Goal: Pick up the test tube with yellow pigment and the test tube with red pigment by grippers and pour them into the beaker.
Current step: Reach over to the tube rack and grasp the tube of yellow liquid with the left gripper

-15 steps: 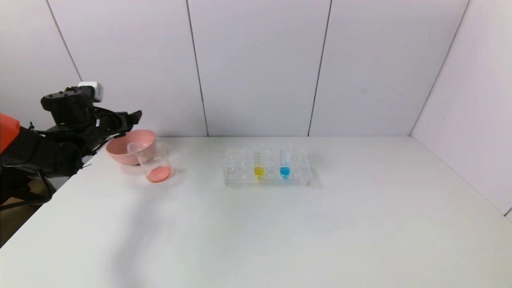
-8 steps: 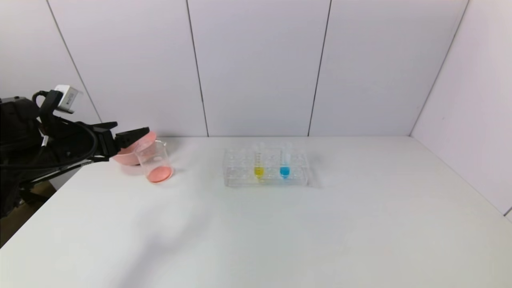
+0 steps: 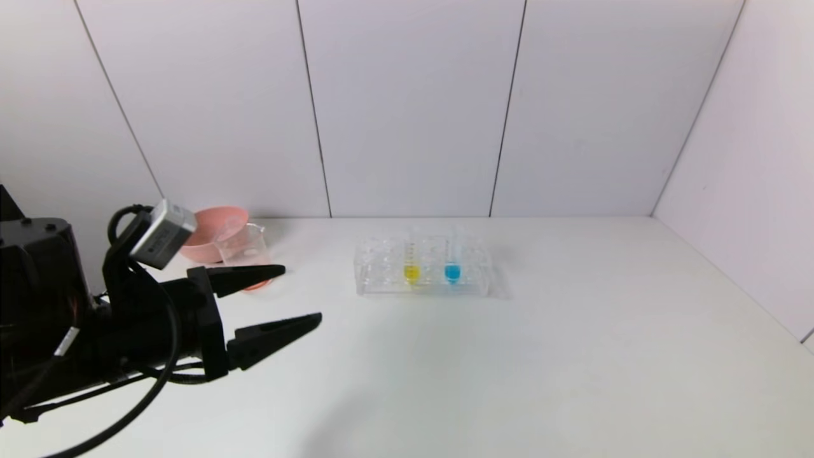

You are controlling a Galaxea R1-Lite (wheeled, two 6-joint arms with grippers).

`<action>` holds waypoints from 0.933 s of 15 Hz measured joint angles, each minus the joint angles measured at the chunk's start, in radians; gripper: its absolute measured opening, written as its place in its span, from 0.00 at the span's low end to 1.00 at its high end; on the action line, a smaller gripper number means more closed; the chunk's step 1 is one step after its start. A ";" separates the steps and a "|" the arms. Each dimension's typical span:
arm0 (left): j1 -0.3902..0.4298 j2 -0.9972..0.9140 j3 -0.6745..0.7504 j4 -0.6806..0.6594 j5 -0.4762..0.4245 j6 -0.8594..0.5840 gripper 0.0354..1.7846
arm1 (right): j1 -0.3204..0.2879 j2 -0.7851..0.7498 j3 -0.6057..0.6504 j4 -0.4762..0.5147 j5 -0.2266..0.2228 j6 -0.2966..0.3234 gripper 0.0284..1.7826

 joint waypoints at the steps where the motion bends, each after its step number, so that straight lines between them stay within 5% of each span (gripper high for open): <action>1: -0.077 -0.006 0.013 0.002 0.050 -0.002 0.99 | 0.000 0.000 0.000 0.000 0.000 0.000 0.96; 4: -0.359 0.033 0.023 -0.014 0.343 -0.021 0.99 | 0.000 0.000 0.000 0.000 0.000 0.000 0.96; 6: -0.521 0.136 -0.013 -0.080 0.616 -0.073 0.99 | 0.000 0.000 0.000 0.000 0.000 0.000 0.96; 11: -0.672 0.494 -0.215 -0.286 1.258 -0.129 0.99 | 0.000 0.000 0.000 0.000 0.000 0.000 0.96; 14: -0.692 0.639 -0.353 -0.347 1.492 -0.139 0.99 | 0.000 0.000 0.000 0.000 0.000 0.000 0.96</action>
